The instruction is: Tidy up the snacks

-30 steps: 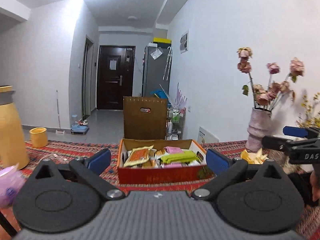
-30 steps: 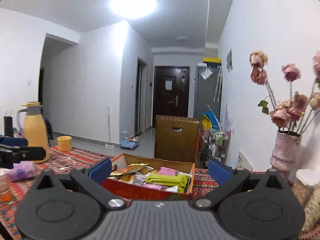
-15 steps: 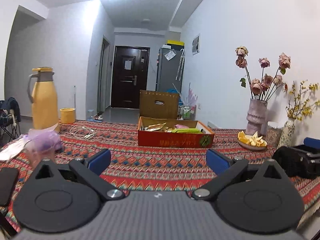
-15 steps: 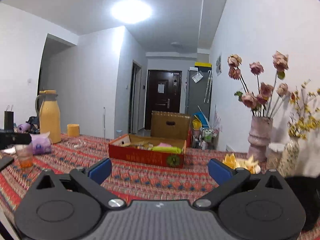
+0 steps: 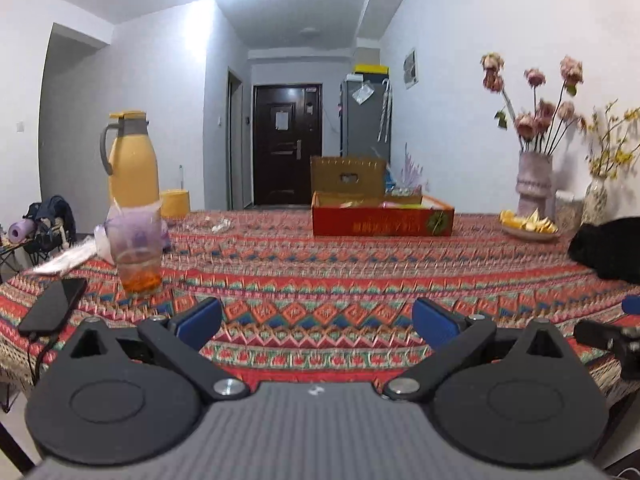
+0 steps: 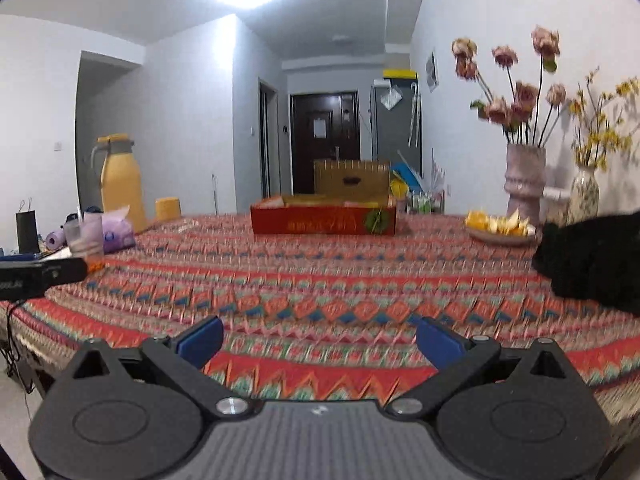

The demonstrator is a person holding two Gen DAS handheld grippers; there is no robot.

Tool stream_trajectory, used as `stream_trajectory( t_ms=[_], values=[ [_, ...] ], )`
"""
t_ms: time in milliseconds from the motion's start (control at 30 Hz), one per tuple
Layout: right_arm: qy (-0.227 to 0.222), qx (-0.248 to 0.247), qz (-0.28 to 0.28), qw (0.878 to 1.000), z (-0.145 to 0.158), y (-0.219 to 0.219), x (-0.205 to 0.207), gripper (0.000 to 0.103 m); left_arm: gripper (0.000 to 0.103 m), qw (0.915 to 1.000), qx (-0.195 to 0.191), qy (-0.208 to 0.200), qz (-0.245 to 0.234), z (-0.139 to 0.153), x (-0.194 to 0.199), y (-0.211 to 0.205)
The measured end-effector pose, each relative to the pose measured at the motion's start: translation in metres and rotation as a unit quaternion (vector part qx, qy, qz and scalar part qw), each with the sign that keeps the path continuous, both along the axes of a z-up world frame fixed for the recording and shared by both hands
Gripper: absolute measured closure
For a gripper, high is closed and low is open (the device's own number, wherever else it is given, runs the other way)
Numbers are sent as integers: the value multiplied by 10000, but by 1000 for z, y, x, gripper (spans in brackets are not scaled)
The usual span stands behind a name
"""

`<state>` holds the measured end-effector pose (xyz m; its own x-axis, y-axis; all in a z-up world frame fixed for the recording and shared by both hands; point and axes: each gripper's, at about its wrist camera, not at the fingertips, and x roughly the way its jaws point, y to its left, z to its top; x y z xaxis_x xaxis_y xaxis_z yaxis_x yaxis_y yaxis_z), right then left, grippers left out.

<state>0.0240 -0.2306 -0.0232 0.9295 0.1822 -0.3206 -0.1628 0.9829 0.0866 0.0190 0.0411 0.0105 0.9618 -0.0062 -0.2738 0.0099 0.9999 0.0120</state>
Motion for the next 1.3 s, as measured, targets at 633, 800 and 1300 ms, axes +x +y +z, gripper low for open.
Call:
stream_trajectory(
  t_ms=[633,800,1300],
  values=[
    [249,176,66,9995,-18,3,11,0,0,9986,-179,439,-243,-22,9,-13],
    [225,149,66,9996,-17,4,11,0,0,9987,-187,427,-219,-21,9,-13],
    [247,126,37,9996,-18,1,12,0,0,9988,-183,387,-240,-19,8,-14]
  ],
)
